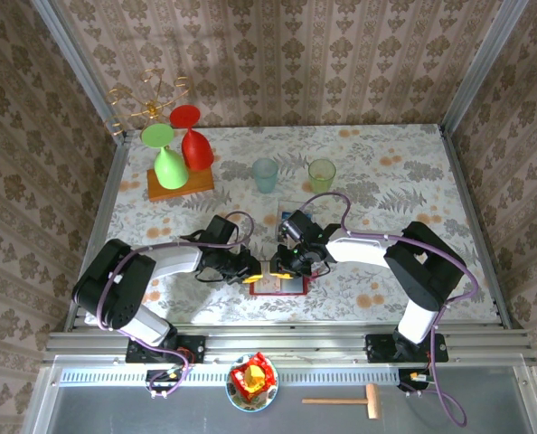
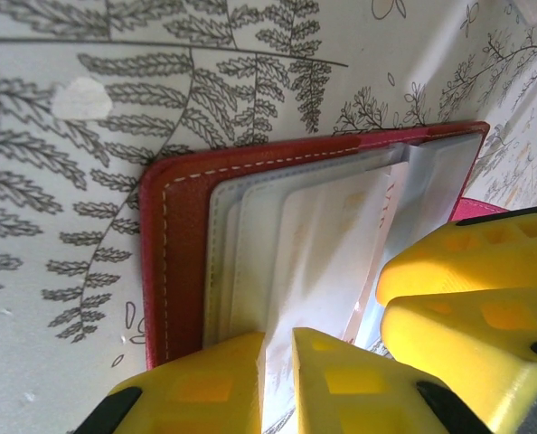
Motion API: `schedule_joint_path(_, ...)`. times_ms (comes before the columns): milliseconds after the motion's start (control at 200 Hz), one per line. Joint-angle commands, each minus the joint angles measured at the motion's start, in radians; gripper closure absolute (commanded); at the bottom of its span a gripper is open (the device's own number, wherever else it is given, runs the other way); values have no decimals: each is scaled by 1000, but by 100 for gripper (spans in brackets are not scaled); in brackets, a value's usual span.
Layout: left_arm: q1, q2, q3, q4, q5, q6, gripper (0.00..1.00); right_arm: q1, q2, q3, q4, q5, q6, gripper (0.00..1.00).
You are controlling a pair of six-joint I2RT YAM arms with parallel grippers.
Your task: Take the credit cards out of the card holder
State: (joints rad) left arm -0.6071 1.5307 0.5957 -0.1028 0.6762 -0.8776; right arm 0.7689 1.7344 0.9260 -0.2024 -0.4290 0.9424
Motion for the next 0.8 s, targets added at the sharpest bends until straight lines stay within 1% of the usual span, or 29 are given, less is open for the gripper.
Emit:
schedule_joint_path(0, 4, 16, -11, -21, -17, 23, 83, 6, 14, 5, -34, 20, -11, 76)
schedule_joint_path(265, 6, 15, -11, -24, -20, 25, 83, 7, 14, -9, 54, -31, -1, 76)
schedule_joint_path(475, 9, 10, -8, -32, -21, 26, 83, 7, 40, -3, 1, -12, -2, 76)
schedule_joint_path(795, 12, -1, -16, -41, -26, 30, 83, 6, 21, 8, -73, 48, -22, 76)
